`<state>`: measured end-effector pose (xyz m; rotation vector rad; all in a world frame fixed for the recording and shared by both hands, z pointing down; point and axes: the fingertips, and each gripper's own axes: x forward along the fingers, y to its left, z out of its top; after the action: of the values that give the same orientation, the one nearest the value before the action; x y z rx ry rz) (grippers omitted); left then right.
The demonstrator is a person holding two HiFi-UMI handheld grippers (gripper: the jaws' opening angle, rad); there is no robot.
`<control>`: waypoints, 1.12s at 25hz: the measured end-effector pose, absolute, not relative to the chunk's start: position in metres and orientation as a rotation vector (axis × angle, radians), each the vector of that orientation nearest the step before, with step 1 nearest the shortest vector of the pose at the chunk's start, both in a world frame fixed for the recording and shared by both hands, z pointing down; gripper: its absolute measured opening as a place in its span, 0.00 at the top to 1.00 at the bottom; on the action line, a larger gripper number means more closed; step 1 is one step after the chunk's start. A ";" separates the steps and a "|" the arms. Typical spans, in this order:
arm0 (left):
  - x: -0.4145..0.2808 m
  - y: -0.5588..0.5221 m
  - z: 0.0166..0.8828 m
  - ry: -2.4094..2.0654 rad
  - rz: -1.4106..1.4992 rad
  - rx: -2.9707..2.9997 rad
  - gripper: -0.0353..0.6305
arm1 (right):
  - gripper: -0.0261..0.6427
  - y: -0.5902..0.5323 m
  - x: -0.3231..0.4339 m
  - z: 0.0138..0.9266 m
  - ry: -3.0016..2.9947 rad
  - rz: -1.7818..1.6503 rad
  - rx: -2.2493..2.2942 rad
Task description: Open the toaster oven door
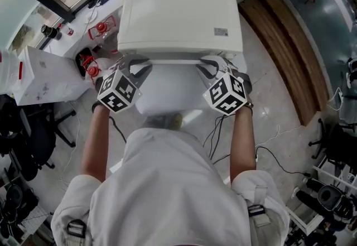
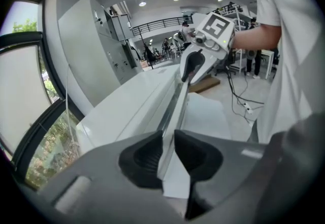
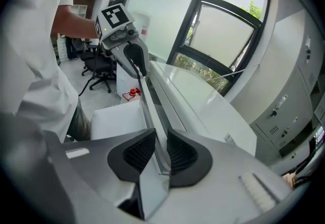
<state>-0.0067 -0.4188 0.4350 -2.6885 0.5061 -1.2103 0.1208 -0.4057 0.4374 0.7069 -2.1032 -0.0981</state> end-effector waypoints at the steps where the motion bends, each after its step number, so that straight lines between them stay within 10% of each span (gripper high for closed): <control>1: -0.006 -0.419 0.435 0.496 -1.215 -2.687 0.84 | 0.87 -0.406 0.121 0.438 -2.091 -0.102 0.683; 28: -0.001 -0.406 0.449 0.417 -1.354 -2.658 0.81 | 0.84 -0.394 0.117 0.453 -2.036 -0.031 0.533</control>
<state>-0.0011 -0.4061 0.4491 -2.6582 0.4169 -1.3537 0.1170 -0.3937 0.4530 0.5330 -2.0361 -0.0312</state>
